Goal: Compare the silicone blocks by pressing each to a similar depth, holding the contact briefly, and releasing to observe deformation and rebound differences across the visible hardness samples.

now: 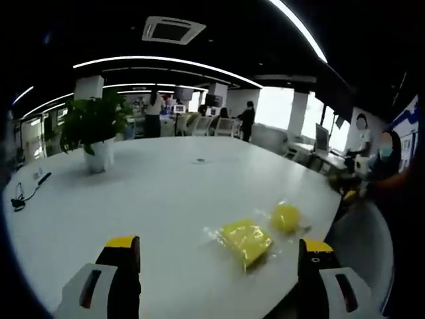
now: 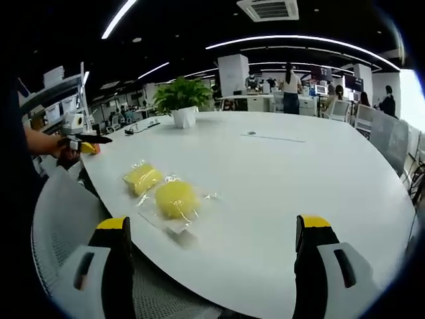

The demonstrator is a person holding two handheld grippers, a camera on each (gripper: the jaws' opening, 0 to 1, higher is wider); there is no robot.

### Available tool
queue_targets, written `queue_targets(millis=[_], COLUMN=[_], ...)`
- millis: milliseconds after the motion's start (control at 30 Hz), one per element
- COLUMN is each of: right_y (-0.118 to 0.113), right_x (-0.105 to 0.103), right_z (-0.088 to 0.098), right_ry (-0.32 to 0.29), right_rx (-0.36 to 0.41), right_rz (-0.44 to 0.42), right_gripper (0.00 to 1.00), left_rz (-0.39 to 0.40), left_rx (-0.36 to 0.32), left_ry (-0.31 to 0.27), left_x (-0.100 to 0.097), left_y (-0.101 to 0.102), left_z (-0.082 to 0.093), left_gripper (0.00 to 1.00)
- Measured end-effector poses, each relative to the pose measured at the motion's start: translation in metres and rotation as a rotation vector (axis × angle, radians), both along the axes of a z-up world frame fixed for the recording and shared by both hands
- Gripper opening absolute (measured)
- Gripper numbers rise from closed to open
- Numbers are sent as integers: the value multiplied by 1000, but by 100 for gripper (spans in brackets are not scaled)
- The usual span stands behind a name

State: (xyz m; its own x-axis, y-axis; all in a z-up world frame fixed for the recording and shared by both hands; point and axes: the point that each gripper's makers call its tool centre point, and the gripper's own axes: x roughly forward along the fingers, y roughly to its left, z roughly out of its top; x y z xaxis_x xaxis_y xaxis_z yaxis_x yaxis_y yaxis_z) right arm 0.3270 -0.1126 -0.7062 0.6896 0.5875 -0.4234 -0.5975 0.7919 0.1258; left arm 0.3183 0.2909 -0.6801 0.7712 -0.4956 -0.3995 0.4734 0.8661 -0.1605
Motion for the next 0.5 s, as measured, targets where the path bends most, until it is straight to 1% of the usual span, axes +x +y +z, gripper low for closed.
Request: queue_targets(millis=[33,133,267,433,500], right_y=[0,1,4,6,3], right_x=[0,1,-1,-5,-5], right_z=[1,7,12,9,7], right_ry=[-1,-11,-17,-9,-5], right_rx=[1,3,3,-4,-6], right_rz=[-3,-12,-18,-18,-36], right_gripper=[97,97,97,97,97], left_rz=[4,6,5,-30,-30], left_rx=[-5,2,-15,8,-1], left_ry=[12,-4,-1,-4,3], left_x=[-1,-1,1,0,1], left_y=[2,3,7,3,2], left_z=[-1,3,3,3,1], left_gripper=[100,100,100,100,100])
